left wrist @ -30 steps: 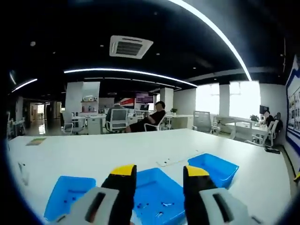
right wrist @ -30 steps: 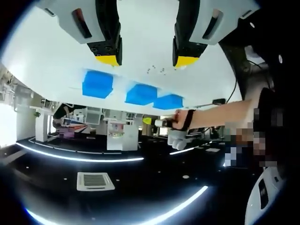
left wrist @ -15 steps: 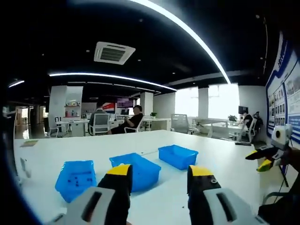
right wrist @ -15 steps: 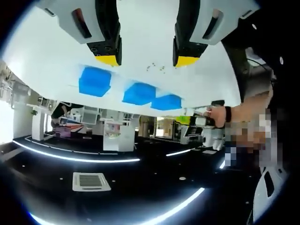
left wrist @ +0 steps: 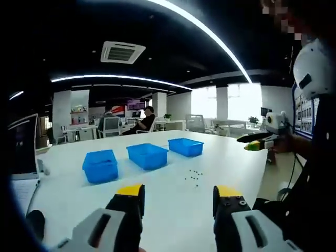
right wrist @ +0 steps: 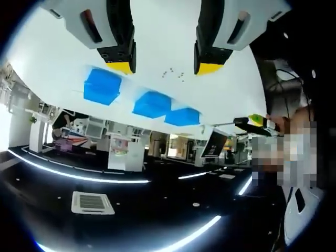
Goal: Pick up the resistors one by one and place each resistor into its matching bin, sorting the parts by color and model until every resistor is separated into the correct bin for its type
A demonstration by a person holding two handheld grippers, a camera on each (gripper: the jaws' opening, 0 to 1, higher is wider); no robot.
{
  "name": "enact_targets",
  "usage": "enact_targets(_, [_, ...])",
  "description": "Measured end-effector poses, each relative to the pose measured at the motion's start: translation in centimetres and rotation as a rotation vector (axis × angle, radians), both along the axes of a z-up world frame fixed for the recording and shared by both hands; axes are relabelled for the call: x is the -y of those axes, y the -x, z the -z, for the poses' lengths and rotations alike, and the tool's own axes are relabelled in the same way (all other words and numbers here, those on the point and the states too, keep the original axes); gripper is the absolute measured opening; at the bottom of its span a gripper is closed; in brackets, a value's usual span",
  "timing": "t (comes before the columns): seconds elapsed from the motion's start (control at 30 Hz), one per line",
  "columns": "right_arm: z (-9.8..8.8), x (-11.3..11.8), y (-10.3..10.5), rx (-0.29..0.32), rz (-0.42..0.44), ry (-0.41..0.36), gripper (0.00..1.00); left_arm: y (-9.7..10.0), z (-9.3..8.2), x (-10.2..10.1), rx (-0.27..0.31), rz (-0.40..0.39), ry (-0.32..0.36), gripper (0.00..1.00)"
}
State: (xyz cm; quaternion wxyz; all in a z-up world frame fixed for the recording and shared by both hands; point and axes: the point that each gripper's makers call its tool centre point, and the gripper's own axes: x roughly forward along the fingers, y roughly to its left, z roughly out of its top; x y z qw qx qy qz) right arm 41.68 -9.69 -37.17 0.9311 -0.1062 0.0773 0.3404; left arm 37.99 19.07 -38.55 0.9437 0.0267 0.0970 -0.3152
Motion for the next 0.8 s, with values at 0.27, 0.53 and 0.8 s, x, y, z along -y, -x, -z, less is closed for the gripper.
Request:
enact_targets(0.27, [0.4,-1.4,-0.1,-0.012,-0.055,0.057,0.46,0.2,0.0,0.2,0.009,0.035,-0.047,0.53])
enact_targets(0.53, [0.7,-2.2,-0.2,-0.043,-0.142,0.128,0.47,0.3,1.4,1.6,-0.015,0.085,-0.095,0.53])
enact_targets(0.8, [0.0,-4.4,-1.2,-0.068,-0.322,0.263,0.46,0.5,1.2,0.9,-0.011,0.059,-0.114,0.51])
